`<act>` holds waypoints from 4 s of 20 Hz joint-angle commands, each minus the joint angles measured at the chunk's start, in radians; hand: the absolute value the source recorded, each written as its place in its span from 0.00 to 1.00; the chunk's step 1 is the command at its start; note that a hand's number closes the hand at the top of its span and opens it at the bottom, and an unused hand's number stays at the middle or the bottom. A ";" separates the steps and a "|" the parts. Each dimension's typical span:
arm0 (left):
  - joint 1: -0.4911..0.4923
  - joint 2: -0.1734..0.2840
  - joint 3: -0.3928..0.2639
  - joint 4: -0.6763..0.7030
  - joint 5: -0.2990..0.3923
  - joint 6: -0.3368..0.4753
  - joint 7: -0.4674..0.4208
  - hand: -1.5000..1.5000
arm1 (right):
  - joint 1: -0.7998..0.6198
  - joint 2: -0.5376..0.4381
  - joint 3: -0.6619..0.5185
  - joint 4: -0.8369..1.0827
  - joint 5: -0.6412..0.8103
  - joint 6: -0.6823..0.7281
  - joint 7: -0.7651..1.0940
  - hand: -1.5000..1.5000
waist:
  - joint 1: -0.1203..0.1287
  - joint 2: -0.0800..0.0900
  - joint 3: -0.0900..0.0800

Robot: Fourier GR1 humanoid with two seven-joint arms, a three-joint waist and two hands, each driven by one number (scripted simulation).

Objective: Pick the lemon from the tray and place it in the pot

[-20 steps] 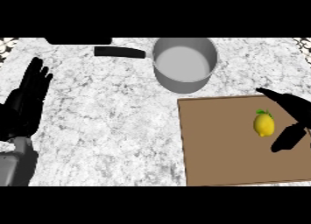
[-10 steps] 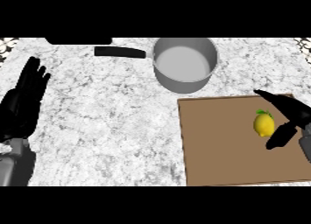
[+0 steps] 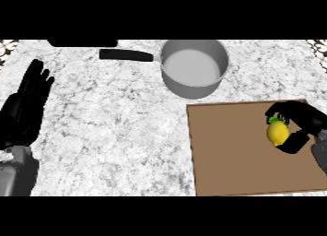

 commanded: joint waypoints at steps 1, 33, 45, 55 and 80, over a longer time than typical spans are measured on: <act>-0.039 -0.023 -0.004 0.062 -0.021 0.004 -0.030 0.50 | -0.020 0.059 0.010 0.035 0.055 -0.009 -0.006 1.00 | -0.001 0.005 0.006; -0.116 -0.051 -0.071 0.100 -0.036 -0.014 -0.019 0.50 | -0.853 0.558 0.536 -0.104 0.238 -0.779 1.406 1.00 | 0.117 0.000 0.001; -0.122 -0.021 -0.014 0.124 -0.016 -0.017 -0.028 0.50 | -0.856 0.558 0.465 0.062 0.197 -0.993 1.364 1.00 | 0.074 0.018 0.004; -0.056 -0.035 -0.021 0.082 -0.030 -0.002 -0.051 0.50 | -0.906 0.558 0.435 0.419 0.358 -0.934 1.290 1.00 | 0.038 0.008 0.003; -0.078 -0.030 -0.020 0.065 -0.005 -0.040 -0.027 0.50 | -0.688 0.559 0.101 0.474 -0.188 -1.343 0.575 0.00 | 0.081 0.038 0.010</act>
